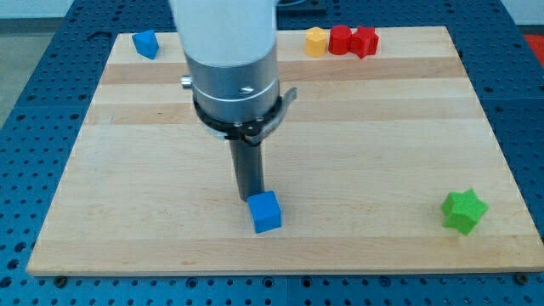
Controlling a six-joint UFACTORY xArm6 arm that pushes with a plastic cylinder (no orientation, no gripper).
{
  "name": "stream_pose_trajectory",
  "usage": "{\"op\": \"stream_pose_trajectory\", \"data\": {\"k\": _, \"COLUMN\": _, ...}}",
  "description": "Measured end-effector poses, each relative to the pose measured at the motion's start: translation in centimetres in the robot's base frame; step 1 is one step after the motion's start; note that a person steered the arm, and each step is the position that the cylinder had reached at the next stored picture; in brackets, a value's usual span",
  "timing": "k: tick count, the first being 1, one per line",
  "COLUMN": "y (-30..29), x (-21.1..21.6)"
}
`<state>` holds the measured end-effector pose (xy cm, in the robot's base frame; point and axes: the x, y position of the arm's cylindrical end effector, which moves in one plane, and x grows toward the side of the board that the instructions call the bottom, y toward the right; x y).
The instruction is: Point your arm to the left of the green circle
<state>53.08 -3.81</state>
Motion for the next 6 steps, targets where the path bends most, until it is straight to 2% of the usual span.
{"op": "stream_pose_trajectory", "data": {"k": 2, "y": 0.0, "x": -0.2}}
{"op": "stream_pose_trajectory", "data": {"k": 4, "y": -0.1, "x": -6.9}}
{"op": "stream_pose_trajectory", "data": {"k": 5, "y": -0.1, "x": -7.0}}
{"op": "stream_pose_trajectory", "data": {"k": 6, "y": 0.3, "x": -8.8}}
